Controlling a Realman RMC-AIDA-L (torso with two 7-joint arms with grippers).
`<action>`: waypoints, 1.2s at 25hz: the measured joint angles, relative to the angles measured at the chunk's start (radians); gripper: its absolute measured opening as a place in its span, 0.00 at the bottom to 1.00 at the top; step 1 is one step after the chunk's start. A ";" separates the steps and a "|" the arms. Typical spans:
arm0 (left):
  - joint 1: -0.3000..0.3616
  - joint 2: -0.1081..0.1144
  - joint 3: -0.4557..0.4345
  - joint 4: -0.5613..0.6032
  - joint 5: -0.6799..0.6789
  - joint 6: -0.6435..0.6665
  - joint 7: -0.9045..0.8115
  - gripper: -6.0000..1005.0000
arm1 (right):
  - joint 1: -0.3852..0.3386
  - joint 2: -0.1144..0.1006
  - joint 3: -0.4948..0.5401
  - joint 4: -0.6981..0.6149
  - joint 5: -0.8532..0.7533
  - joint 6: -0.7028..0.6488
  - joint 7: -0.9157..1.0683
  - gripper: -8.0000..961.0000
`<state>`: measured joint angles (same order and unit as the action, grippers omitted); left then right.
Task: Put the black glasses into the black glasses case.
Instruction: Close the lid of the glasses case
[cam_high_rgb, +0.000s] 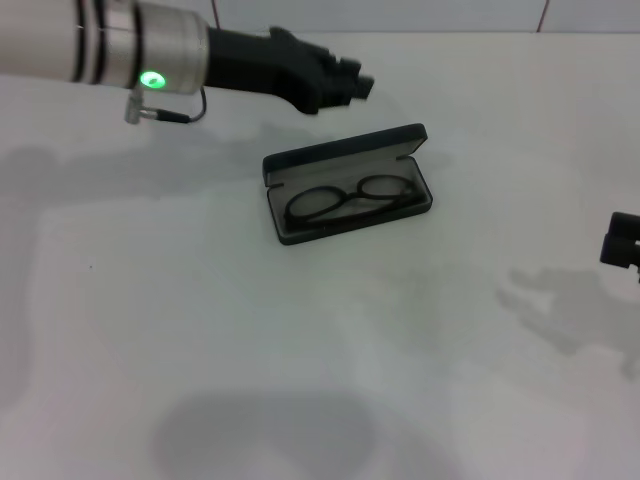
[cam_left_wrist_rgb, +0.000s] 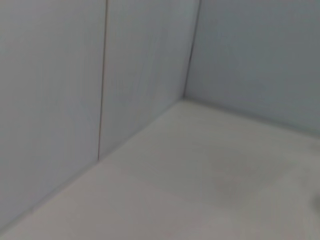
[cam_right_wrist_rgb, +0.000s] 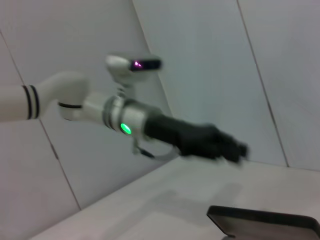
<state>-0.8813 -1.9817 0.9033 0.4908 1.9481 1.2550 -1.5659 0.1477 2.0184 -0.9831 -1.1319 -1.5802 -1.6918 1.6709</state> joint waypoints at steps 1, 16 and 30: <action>-0.006 -0.014 0.001 0.000 0.037 -0.024 -0.005 0.26 | 0.005 0.000 0.001 0.012 0.001 -0.001 -0.006 0.30; -0.017 -0.055 0.001 -0.015 0.152 -0.134 -0.043 0.24 | 0.077 0.000 0.003 0.110 -0.007 0.008 -0.048 0.30; -0.022 -0.056 0.031 -0.045 0.161 -0.144 -0.049 0.23 | 0.089 -0.001 0.005 0.131 -0.007 0.021 -0.048 0.30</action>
<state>-0.9037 -2.0372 0.9338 0.4462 2.1090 1.1114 -1.6148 0.2366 2.0169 -0.9783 -1.0006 -1.5869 -1.6703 1.6229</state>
